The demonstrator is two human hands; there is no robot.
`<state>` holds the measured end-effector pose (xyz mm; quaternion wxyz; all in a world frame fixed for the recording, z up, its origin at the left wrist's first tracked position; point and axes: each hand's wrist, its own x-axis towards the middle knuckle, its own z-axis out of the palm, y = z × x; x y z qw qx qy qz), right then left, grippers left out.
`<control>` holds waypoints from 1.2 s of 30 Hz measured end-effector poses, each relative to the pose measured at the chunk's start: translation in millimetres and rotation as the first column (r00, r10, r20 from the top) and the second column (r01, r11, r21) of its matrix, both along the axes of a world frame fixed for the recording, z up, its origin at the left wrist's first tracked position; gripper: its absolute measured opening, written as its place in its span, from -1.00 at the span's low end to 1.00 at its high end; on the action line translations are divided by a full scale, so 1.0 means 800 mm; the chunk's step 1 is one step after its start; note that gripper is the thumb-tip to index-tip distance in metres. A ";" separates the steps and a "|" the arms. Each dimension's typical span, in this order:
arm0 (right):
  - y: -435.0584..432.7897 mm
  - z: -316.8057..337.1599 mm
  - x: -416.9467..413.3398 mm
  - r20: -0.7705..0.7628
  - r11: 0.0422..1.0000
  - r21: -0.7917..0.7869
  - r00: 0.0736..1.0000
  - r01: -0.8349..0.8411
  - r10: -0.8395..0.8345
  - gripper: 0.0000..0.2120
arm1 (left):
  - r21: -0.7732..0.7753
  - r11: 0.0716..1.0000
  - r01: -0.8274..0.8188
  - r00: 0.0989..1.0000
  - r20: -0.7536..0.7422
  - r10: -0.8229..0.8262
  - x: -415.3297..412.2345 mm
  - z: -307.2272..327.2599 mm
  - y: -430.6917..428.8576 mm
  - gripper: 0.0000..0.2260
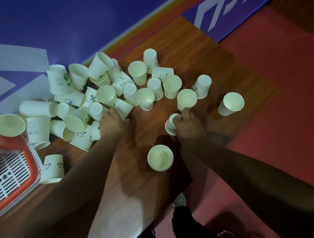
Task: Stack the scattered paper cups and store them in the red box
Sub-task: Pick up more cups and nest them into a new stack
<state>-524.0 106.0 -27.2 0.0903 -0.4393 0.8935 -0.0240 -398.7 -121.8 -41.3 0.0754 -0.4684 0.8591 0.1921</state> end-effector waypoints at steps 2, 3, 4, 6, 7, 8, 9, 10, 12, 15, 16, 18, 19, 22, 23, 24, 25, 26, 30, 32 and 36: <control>0.003 0.002 -0.002 -0.020 0.999 -0.035 1.000 -0.013 0.012 -0.76 | -0.009 1.000 0.011 0.999 0.044 -0.010 -0.001 -0.010 -0.004 -0.42; 0.004 0.000 -0.004 -0.031 0.998 -0.056 0.999 -0.025 0.023 -0.80 | -0.012 1.000 0.013 0.998 0.060 -0.013 -0.001 -0.012 -0.007 -0.44; 0.006 -0.001 -0.006 -0.033 0.996 -0.078 0.998 -0.051 0.048 -0.84 | -0.019 1.000 0.019 0.997 0.069 -0.018 -0.001 -0.017 -0.010 -0.48; 0.009 -0.002 -0.010 -0.007 0.987 -0.120 0.995 -0.102 0.102 -0.84 | -0.018 1.000 0.024 0.998 0.063 -0.023 0.000 -0.021 -0.014 -0.53; 0.011 -0.001 -0.011 0.022 0.982 -0.155 0.993 -0.111 0.116 -0.78 | -0.017 1.000 0.024 0.998 0.054 -0.023 0.000 -0.019 -0.014 -0.55; 0.011 0.002 -0.012 0.060 0.974 -0.201 0.991 -0.107 0.121 -0.75 | -0.024 0.999 0.027 0.999 0.043 -0.026 0.001 -0.022 -0.015 -0.55; 0.012 0.007 -0.014 0.104 0.964 -0.250 0.988 -0.089 0.118 -0.76 | -0.023 0.999 0.025 0.999 0.028 -0.025 0.003 -0.020 -0.015 -0.55; 0.012 0.013 -0.015 0.149 0.959 -0.279 0.984 -0.051 0.096 -0.81 | -0.023 0.999 0.027 1.000 0.009 -0.026 0.004 -0.021 -0.015 -0.52; 0.013 0.026 -0.020 0.242 0.939 -0.336 0.970 0.077 0.007 -0.83 | 0.000 1.000 0.013 0.999 -0.037 -0.013 0.008 -0.015 -0.011 -0.45; 0.017 0.049 -0.024 0.506 0.841 -0.411 0.856 0.352 -0.111 -0.63 | 0.068 0.997 -0.035 0.984 -0.170 0.047 0.017 0.009 0.002 -0.42; 0.018 0.059 -0.023 0.595 0.799 -0.416 0.795 0.434 -0.122 -0.58 | 0.097 0.994 -0.052 0.971 -0.226 0.072 0.022 0.018 0.006 -0.43; 0.020 0.079 -0.020 0.723 0.744 -0.386 0.680 0.546 -0.124 -0.52 | 0.167 0.982 -0.092 0.934 -0.326 0.143 0.032 0.043 0.012 -0.46; 0.020 0.090 -0.016 0.763 0.735 -0.374 0.638 0.565 -0.103 -0.52 | 0.201 0.973 -0.112 0.905 -0.383 0.184 0.036 0.060 0.017 -0.49; 0.010 0.112 0.001 0.876 0.699 -0.348 0.481 0.625 0.006 -0.62 | 0.434 0.882 -0.186 0.714 -0.556 0.425 0.041 0.111 0.042 -0.68; 0.004 0.118 0.008 0.910 0.672 -0.330 0.412 0.663 0.041 -0.66 | 0.537 0.818 -0.206 0.641 -0.558 0.527 0.040 0.124 0.053 -0.70; -0.002 0.122 0.016 0.938 0.647 -0.301 0.340 0.701 0.068 -0.70 | 0.610 0.765 -0.205 0.577 -0.556 0.598 0.040 0.135 0.064 -0.69; -0.007 0.127 0.025 0.959 0.629 -0.266 0.266 0.730 0.097 -0.72 | 0.653 0.731 -0.198 0.545 -0.546 0.635 0.040 0.147 0.076 -0.65; -0.013 0.131 0.034 0.971 0.623 -0.235 0.205 0.746 0.121 -0.74 | 0.679 0.711 -0.184 0.516 -0.549 0.657 0.040 0.153 0.086 -0.62; -0.028 0.148 0.068 0.980 0.722 -0.194 0.092 0.664 0.179 -0.73 | 0.709 0.689 -0.148 0.408 -0.591 0.696 0.043 0.182 0.110 -0.73; -0.034 0.153 0.078 0.980 0.802 -0.197 0.105 0.563 0.167 -0.61 | 0.712 0.692 -0.119 0.401 -0.603 0.690 0.047 0.194 0.116 -0.77; -0.039 0.162 0.086 0.976 0.828 -0.217 0.106 0.517 0.189 -0.29 | 0.668 0.743 -0.048 0.476 -0.639 0.605 0.060 0.200 0.116 -0.72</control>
